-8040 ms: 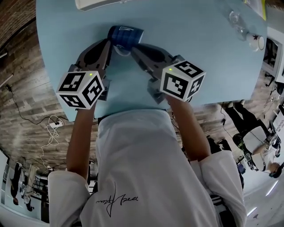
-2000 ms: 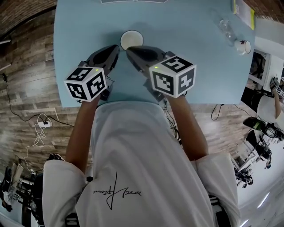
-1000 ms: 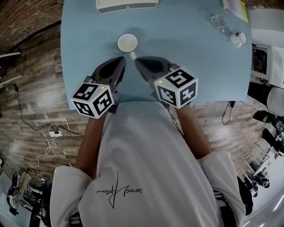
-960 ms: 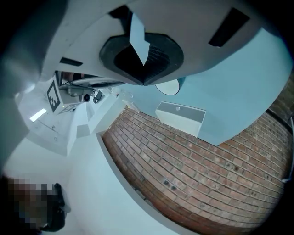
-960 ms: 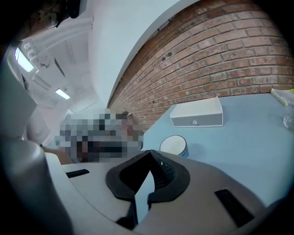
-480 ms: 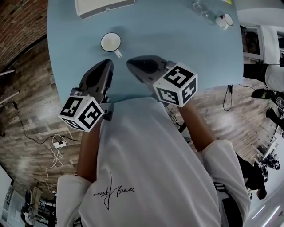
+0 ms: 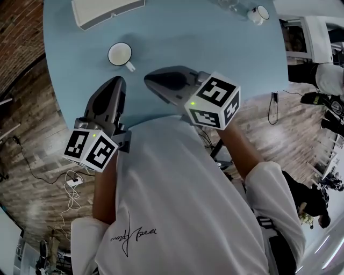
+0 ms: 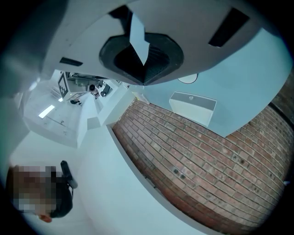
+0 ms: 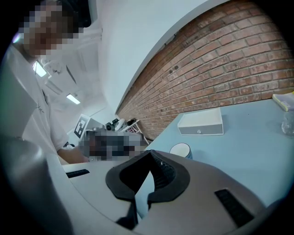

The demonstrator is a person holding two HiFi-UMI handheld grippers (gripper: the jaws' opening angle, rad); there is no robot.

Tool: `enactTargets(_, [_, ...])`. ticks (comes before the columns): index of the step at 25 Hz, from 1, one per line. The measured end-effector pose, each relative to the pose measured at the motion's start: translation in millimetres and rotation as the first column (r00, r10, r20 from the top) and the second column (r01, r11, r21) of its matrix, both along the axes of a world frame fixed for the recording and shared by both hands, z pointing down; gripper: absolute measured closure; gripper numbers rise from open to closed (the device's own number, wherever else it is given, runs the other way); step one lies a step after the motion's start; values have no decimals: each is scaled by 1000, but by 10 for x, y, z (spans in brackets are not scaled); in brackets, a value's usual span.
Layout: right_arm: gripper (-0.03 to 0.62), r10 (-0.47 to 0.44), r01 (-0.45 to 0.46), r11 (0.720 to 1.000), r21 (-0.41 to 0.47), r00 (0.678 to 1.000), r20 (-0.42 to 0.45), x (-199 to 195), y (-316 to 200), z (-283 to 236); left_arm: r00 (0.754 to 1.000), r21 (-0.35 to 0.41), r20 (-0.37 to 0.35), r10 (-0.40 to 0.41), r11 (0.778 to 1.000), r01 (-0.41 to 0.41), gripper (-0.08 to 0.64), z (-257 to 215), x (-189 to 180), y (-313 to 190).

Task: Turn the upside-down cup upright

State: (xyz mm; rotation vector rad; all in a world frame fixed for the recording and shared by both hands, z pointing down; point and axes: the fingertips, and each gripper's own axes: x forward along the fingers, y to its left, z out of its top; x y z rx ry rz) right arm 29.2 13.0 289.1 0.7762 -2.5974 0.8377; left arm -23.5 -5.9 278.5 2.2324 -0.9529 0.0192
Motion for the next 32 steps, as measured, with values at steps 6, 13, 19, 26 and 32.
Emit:
enactTargets(6, [572,-30,30,999,14,999,20,-17,18,-122,1000,37,-2,-2,999,2,552,-136,-11,-5])
enactTargets(13, [572,-41,40,999,27,999,35,-42,18,-204,1000,62,-15,-2,998,3,552,-252,-30,9])
enactTargets(19, [572,-47,46,998,43,998,38,-52,51,-274,1000,79,-20,6,997,-4,552,-329,-4,34])
enactTargets(26, [572,-29,25,997,79,998,52,-42,42,-431,1000,102,-26,-9,995,12,552,-434,-13,39])
enactTargets(32, [572,16,-22,992,125,999,49,-34,87,-545,999,138,-25,-37,990,40,552,-544,-74,85])
